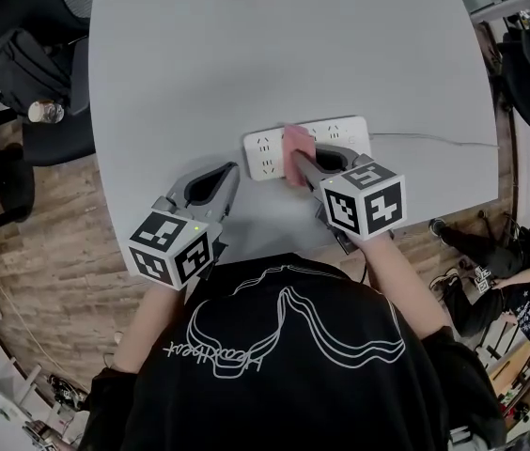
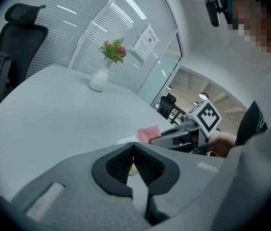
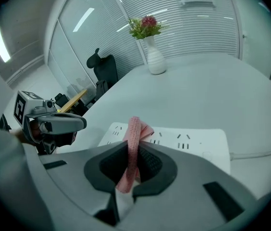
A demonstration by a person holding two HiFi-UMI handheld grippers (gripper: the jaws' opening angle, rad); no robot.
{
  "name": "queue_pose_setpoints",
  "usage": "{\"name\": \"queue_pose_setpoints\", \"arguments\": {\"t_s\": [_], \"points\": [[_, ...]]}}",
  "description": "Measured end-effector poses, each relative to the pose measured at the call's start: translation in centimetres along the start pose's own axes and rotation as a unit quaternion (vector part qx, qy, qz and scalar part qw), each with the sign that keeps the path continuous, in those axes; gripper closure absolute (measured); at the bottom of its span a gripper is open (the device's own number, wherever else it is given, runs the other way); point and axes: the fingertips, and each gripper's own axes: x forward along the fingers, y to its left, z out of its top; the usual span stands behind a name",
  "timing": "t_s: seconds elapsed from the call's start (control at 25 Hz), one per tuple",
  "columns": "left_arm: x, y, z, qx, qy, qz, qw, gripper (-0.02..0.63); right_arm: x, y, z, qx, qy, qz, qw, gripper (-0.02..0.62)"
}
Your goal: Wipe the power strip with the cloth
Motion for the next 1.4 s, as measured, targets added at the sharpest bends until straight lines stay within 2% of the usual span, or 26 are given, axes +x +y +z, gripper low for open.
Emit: {"name": "queue_pose_setpoints", "arguments": {"t_s": [1.4], "points": [[2.0,-1.9,-0.7,0.005,0.025,-0.021,0.9994,0.594,-6.6,-11.1,-2.1,0.077,-0.027,-0.100,0.992,0.557]]}}
